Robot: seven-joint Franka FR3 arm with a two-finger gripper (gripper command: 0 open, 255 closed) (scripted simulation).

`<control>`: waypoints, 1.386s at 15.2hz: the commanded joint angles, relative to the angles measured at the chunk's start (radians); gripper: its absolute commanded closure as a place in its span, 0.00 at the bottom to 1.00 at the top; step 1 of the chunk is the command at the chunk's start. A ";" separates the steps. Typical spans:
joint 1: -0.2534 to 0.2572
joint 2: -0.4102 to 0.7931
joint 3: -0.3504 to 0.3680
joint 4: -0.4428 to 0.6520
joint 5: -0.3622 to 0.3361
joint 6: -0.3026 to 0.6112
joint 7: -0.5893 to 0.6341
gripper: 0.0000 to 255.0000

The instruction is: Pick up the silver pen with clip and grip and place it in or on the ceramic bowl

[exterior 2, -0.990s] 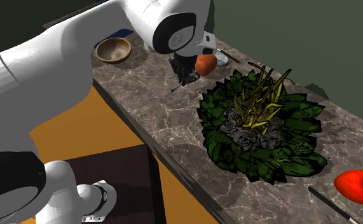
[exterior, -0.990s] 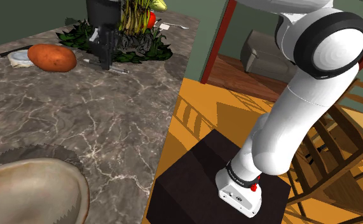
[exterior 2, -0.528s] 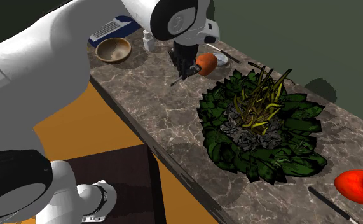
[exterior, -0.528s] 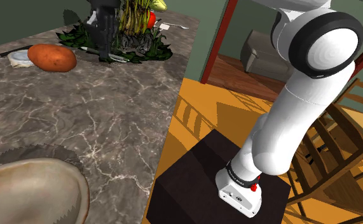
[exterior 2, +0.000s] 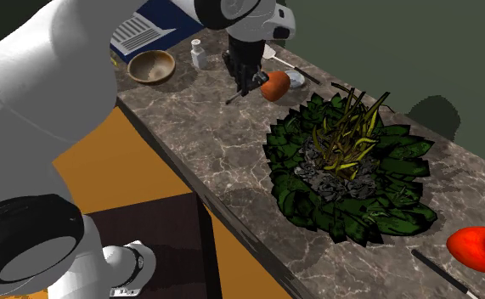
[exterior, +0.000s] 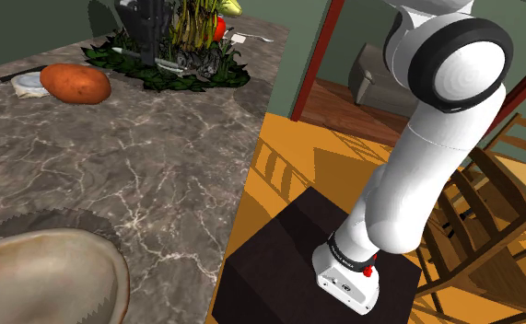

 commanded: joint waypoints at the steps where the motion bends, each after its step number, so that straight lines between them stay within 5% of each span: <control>1: 0.019 -0.014 0.015 -0.012 0.002 0.001 0.035 1.00; 11: 0.146 -0.054 0.120 -0.061 0.003 0.027 0.266 1.00; 21: 0.306 0.035 0.235 0.045 -0.055 0.015 0.527 1.00</control>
